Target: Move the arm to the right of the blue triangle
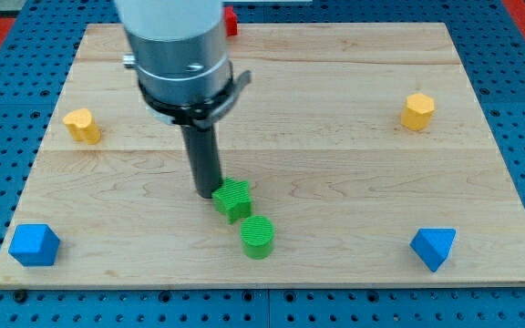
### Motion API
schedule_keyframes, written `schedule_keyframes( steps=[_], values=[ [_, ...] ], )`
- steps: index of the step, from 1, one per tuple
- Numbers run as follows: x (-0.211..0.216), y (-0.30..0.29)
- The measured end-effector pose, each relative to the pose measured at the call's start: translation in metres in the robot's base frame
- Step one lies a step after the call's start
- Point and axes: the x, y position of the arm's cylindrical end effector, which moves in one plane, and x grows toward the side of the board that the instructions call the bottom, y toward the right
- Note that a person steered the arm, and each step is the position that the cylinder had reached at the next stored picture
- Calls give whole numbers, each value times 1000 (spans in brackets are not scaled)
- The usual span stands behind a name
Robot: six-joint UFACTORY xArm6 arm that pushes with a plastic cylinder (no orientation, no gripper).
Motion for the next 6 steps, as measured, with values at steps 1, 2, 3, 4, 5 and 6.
schedule_keyframes(
  steps=[1, 2, 3, 4, 5, 6],
  values=[
    [6, 17],
    [-36, 13],
    [-72, 113],
    [-38, 234],
    [19, 309],
    [91, 282]
  ],
)
